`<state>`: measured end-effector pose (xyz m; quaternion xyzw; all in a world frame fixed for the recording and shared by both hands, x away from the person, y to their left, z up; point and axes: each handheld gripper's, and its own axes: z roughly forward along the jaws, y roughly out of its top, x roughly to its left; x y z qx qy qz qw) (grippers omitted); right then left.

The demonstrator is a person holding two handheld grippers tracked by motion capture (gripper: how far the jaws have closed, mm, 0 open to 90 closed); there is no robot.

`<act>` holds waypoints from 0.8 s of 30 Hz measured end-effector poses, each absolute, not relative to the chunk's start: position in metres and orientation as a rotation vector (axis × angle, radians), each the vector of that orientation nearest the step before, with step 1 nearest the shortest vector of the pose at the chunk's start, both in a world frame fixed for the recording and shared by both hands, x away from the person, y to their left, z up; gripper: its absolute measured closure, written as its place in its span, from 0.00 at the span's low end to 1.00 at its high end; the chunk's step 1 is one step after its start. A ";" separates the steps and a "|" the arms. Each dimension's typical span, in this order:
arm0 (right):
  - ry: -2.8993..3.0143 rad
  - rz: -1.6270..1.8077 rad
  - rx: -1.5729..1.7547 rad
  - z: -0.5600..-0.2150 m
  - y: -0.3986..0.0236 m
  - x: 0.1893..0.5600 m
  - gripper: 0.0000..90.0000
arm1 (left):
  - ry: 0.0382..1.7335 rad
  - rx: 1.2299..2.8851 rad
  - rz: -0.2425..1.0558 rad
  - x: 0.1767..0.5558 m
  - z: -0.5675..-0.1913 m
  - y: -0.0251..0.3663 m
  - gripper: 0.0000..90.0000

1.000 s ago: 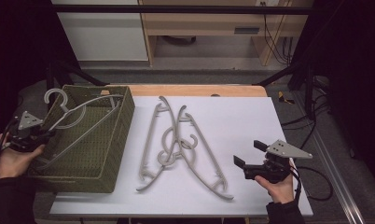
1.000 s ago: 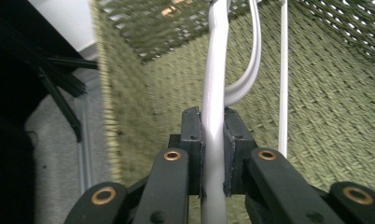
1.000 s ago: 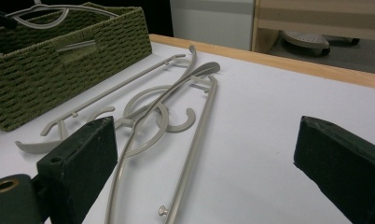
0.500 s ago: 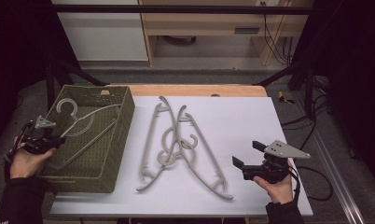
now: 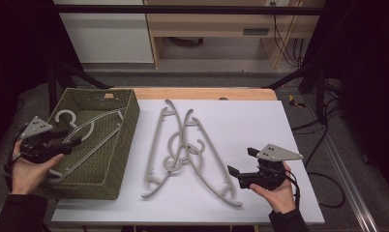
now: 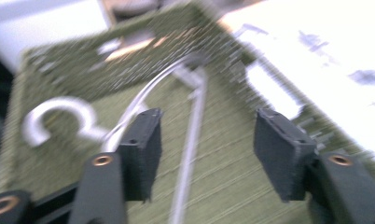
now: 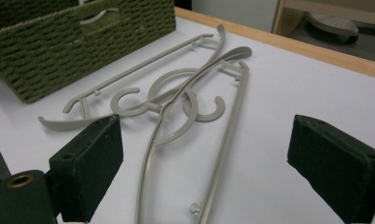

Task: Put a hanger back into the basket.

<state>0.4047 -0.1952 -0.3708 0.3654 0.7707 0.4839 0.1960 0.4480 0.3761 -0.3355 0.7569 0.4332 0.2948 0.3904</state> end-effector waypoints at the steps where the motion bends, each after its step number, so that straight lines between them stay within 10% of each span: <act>1: 2.178 1.346 1.015 -0.370 -0.191 0.405 0.13 | 1.063 1.914 0.747 0.444 -0.334 0.368 0.43; 24: 2.254 1.333 1.000 -0.386 -0.149 0.420 0.11 | 0.820 1.758 0.585 0.396 -0.353 0.277 0.15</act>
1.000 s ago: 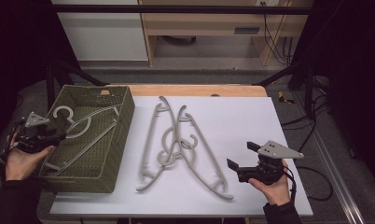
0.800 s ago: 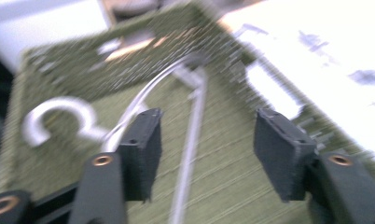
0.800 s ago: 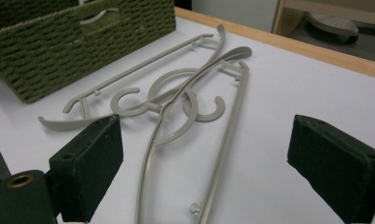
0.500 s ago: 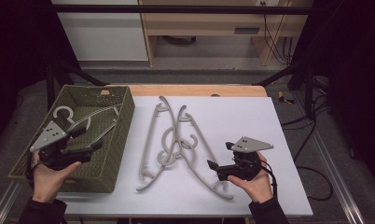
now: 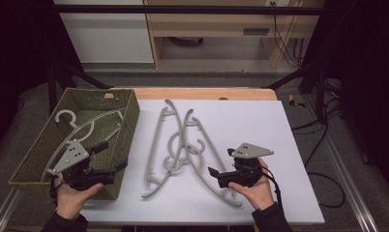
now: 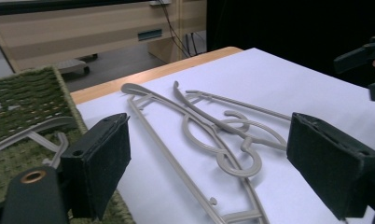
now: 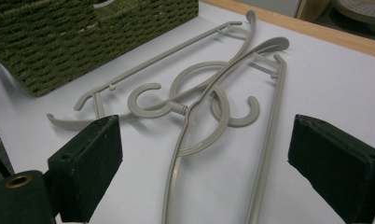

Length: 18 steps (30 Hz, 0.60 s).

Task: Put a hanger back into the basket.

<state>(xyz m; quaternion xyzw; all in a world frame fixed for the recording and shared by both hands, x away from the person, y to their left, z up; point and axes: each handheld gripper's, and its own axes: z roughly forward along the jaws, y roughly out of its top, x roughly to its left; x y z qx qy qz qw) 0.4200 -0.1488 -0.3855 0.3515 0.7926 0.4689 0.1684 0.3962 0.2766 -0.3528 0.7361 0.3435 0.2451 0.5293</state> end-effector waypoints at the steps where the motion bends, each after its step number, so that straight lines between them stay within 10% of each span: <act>1: 2.266 1.324 0.999 -0.386 -0.147 0.420 0.12 | 0.823 1.760 0.590 0.396 -0.354 0.276 0.15; 18: 2.445 1.048 1.078 -0.409 -0.102 0.440 0.20 | 0.799 1.802 0.613 0.397 -0.359 0.270 0.12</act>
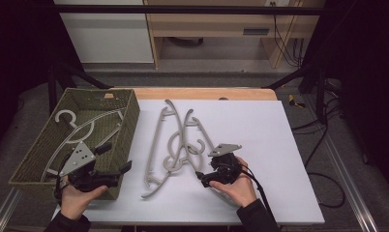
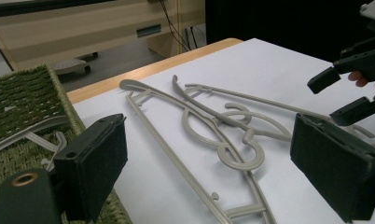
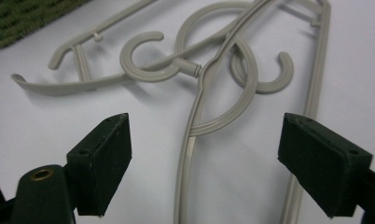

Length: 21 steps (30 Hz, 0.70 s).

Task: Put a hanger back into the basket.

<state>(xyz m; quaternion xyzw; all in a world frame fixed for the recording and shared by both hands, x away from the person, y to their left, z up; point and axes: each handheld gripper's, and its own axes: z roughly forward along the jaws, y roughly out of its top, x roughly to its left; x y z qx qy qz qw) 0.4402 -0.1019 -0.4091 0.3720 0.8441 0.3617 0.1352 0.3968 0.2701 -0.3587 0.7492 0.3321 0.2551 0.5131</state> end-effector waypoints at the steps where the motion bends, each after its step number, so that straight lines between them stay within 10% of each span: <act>1: 2.459 1.026 1.078 -0.411 -0.100 0.442 0.21 | 0.799 1.803 0.613 0.397 -0.359 0.270 0.12; 21: 2.617 0.756 1.201 -0.447 -0.070 0.461 0.58 | 0.791 1.825 0.621 0.396 -0.360 0.266 0.12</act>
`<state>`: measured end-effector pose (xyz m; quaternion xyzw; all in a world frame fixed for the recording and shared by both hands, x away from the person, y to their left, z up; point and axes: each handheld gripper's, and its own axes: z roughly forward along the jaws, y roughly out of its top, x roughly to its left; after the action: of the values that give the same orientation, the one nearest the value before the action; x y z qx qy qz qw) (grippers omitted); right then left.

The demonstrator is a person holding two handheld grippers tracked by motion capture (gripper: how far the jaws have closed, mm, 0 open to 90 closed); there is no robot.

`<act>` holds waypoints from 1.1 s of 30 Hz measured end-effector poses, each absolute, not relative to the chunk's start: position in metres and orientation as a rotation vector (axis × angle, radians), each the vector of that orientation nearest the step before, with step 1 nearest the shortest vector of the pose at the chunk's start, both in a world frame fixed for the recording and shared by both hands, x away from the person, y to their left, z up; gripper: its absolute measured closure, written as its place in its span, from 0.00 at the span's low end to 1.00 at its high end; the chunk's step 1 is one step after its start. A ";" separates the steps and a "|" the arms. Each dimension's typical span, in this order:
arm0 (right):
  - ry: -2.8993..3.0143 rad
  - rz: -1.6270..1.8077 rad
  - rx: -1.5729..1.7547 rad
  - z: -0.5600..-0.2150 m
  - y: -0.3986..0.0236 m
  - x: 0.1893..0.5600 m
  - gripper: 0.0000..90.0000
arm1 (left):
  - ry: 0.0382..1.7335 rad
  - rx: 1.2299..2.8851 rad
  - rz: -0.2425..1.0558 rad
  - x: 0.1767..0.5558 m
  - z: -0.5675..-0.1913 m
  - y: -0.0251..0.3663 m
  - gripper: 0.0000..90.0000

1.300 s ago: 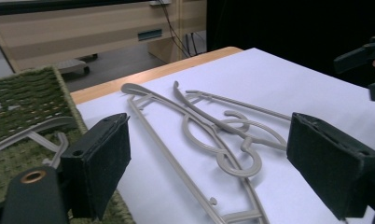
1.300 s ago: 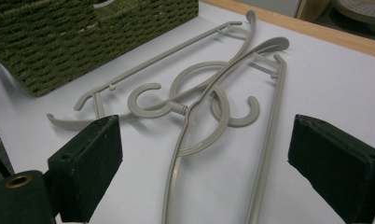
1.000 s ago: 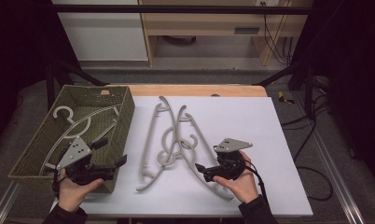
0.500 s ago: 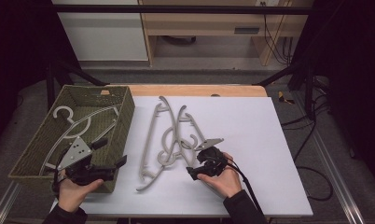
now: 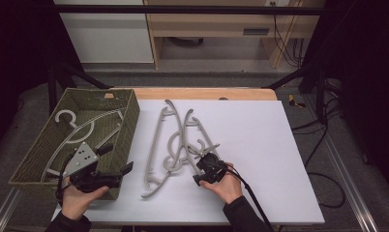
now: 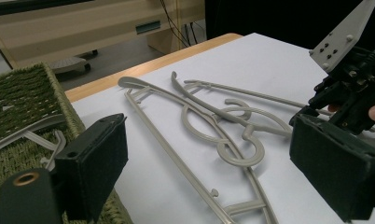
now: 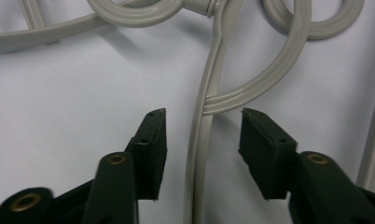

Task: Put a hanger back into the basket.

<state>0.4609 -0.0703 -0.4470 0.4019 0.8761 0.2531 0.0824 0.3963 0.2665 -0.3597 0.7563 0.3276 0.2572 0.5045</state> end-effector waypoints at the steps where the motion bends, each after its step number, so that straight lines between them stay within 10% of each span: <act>1: 2.620 0.753 1.210 -0.447 -0.070 0.461 0.60 | 0.790 1.826 0.620 0.396 -0.360 0.266 0.12; 13: 2.666 0.750 1.291 -0.454 -0.068 0.469 0.87 | 0.789 1.829 0.619 0.396 -0.360 0.266 0.13; 33: 2.648 0.933 1.337 -0.426 -0.110 0.461 0.91 | 0.754 1.842 0.622 0.394 -0.358 0.264 0.13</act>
<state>0.4613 -0.1103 -0.4256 0.4299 0.8515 0.2999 0.0158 0.3940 0.2645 -0.3578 0.7630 0.3122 0.2576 0.5040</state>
